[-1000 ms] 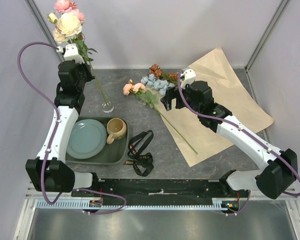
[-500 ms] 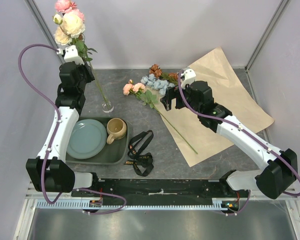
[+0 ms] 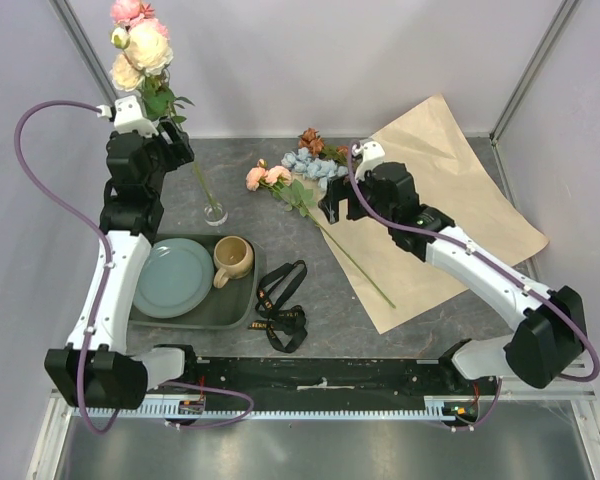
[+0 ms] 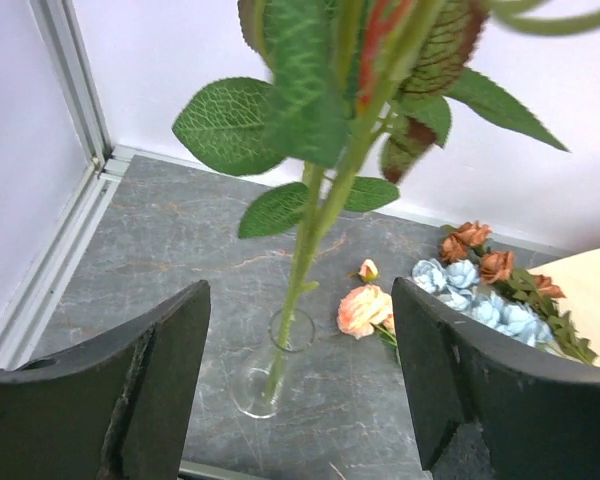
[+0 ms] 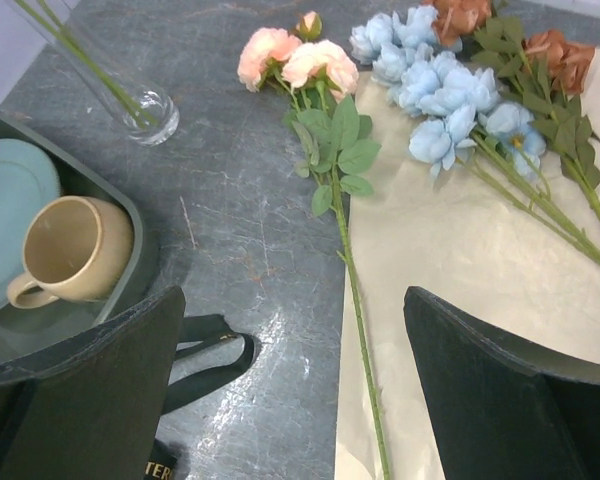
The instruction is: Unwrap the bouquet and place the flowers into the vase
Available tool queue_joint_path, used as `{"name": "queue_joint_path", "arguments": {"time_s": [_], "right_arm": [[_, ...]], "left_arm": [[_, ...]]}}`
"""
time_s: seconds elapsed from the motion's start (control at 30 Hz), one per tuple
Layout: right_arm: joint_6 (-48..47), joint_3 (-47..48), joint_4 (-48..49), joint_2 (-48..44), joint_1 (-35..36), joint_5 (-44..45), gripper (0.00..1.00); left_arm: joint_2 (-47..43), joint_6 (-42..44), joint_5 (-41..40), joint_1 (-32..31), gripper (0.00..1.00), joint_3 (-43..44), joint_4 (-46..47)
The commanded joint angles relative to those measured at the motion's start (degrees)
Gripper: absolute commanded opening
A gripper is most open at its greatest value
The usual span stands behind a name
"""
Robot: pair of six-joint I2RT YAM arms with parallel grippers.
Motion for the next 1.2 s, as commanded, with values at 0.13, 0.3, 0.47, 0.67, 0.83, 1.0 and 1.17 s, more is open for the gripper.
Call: {"name": "queue_joint_path", "arguments": {"time_s": [0.13, 0.3, 0.47, 0.67, 0.83, 1.0, 1.17], "right_arm": [[-0.12, 2.79, -6.15, 6.78, 0.08, -1.94, 0.98], [-2.40, 4.63, -10.54, 13.02, 0.08, -1.34, 0.97], [-4.60, 7.44, -14.06, 19.60, 0.08, -1.25, 0.75], [-7.06, 11.58, -17.94, 26.56, 0.17, -0.72, 0.55], [-6.97, 16.32, -16.01, 31.91, 0.35, -2.65, 0.55], [-8.20, 24.23, -16.18, 38.07, 0.43, -1.16, 0.57], [-8.65, 29.41, -17.50, 43.88, 0.43, -0.73, 0.56]], "left_arm": [[-9.89, -7.30, 9.44, 0.07, 0.84, -5.56, -4.64], [-18.23, -11.08, 16.66, 0.07, 0.84, -12.15, -6.14], [-20.63, -14.07, 28.25, 0.07, 0.79, -15.05, -6.49], [-19.57, -17.58, 38.89, 0.07, 0.70, -17.25, -6.84], [-20.53, -19.70, 45.40, -0.20, 0.66, -22.16, -5.52], [-24.92, -19.00, 47.60, -0.29, 0.66, -26.48, -6.31], [-26.17, -20.75, 49.62, -0.64, 0.68, -29.56, -5.70]]}}
